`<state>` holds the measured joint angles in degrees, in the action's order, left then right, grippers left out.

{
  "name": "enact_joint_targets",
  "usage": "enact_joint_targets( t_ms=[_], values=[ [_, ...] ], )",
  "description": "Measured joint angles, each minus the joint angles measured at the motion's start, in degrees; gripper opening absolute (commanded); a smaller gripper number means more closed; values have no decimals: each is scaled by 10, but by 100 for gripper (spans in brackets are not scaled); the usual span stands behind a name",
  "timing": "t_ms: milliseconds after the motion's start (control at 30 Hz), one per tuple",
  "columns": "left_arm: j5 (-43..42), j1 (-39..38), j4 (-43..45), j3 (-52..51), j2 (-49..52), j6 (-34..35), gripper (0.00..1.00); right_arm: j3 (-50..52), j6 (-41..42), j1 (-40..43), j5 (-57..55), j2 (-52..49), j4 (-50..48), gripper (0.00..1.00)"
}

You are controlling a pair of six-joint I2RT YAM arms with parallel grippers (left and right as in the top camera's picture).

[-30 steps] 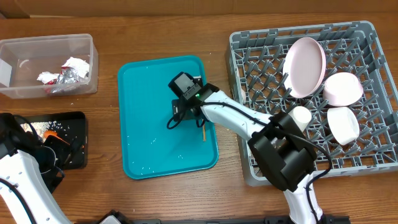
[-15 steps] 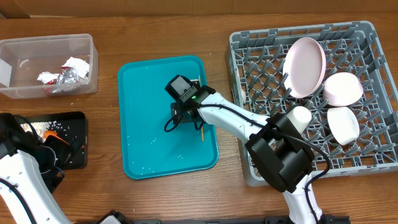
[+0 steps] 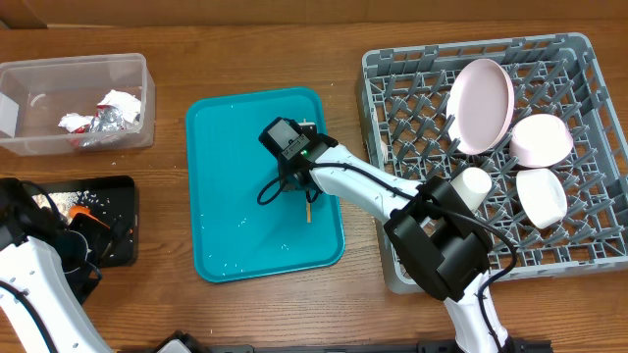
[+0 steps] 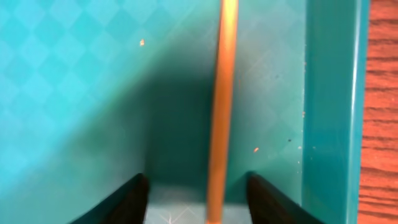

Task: Sort waste into correct bins and load items into the dishwasher rack
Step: 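Reach the right gripper back to the tray and grasp the wooden stick, then carry the wooden stick right and stand it in the rack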

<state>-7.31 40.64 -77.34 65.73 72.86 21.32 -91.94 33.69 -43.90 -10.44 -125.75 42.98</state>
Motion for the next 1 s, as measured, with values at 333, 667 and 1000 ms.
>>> enact_joint_targets(
  t_ms=[333, 667, 1000],
  values=[
    [0, 0, 0, 0, 0, 0, 100, 0, 4, 0, -7, -2, -3, 32],
    [0, 0, 0, 0, 0, 0, 100, -1, 7, 0, -14, -2, -1, 14],
    [0, 0, 0, 0, 0, 0, 100, -2, 14, 0, -15, -3, -2, 4]
  ],
)
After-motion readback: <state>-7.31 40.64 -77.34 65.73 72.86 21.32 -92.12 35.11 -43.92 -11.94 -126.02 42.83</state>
